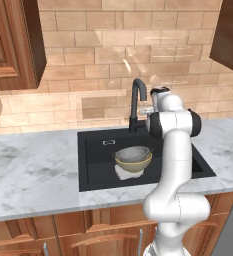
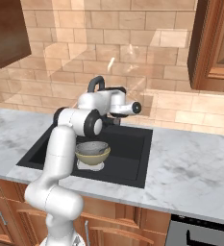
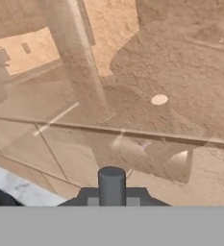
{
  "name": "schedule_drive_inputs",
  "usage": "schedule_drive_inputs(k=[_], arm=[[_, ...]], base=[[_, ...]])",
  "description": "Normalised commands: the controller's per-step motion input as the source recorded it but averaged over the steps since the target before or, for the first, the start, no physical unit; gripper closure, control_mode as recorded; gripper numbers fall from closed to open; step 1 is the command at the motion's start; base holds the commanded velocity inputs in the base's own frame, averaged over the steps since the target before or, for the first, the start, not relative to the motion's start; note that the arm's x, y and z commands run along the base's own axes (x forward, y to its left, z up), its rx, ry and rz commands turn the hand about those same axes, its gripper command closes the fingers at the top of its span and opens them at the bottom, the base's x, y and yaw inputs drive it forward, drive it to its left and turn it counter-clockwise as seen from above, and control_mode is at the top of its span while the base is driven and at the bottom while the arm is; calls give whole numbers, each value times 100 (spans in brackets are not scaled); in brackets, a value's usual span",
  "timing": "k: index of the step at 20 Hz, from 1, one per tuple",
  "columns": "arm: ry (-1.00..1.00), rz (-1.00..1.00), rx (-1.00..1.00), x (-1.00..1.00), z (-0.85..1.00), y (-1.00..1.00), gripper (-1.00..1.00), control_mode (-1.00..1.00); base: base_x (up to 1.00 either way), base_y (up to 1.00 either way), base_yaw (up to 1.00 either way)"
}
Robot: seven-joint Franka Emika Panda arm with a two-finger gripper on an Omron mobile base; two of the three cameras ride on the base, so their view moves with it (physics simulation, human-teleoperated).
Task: Pick the bowl and colander and place them in the sink. Then turn on the water.
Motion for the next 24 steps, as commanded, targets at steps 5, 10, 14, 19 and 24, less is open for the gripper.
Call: schedule_drive_inputs(k=[5, 10, 14, 19, 24], arm=[[13, 7, 12, 43, 0, -60, 100, -100], [15, 5, 17, 45, 0, -81, 100, -100], [13, 6, 20, 29, 0, -100, 100, -100], [11, 5, 23, 4, 0, -100, 100, -100], [13, 4, 20, 0, -12, -100, 100, -100]], base=[[0, 0, 0], [0, 0, 0], [0, 0, 0], [0, 0, 0], [0, 0, 0]])
